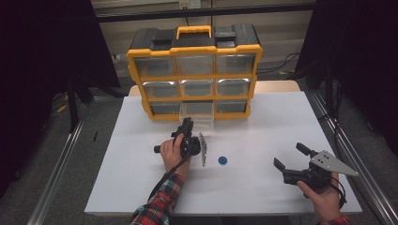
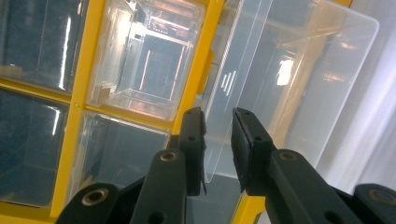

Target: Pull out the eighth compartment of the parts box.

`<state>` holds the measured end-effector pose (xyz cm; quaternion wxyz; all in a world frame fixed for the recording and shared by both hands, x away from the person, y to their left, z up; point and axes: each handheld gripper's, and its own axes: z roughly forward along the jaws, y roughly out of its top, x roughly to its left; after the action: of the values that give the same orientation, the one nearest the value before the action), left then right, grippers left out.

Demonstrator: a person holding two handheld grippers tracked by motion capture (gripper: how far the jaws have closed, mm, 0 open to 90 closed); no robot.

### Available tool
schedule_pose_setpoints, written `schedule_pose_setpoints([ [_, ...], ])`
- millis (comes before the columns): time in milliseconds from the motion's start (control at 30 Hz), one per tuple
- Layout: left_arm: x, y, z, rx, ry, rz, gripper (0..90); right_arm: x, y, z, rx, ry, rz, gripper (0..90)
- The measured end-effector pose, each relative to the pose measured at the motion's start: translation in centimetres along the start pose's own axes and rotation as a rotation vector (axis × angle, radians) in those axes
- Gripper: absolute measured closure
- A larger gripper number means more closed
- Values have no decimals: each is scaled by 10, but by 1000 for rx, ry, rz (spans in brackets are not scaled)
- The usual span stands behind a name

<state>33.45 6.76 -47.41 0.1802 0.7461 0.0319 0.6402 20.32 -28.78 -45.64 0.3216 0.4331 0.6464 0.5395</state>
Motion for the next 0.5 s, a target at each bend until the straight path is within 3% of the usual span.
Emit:
schedule_pose_setpoints([
  [33, 2, 1, -2, 27, 7, 33, 747, 0, 0, 0, 1, 1, 1, 12],
  [67, 1, 1, -1, -7, 10, 16, 746, 0, 0, 0, 1, 0, 0, 12],
  [133, 0, 2, -2, 7, 4, 10, 743, 0, 0, 0, 1, 0, 2, 12],
  [300, 2, 3, -4, 10, 10, 44, 743, 0, 0, 1, -1, 0, 1, 11],
  [333, 1, 2, -4, 7, 1, 25, 743, 0, 0, 1, -1, 1, 4, 11],
  [467, -1, 2, -5, 14, 4, 20, 743, 1, 0, 1, 2, 1, 4, 11],
  [500, 0, 3, -5, 8, 11, 35, 743, 1, 0, 1, 0, 3, 5, 12],
])
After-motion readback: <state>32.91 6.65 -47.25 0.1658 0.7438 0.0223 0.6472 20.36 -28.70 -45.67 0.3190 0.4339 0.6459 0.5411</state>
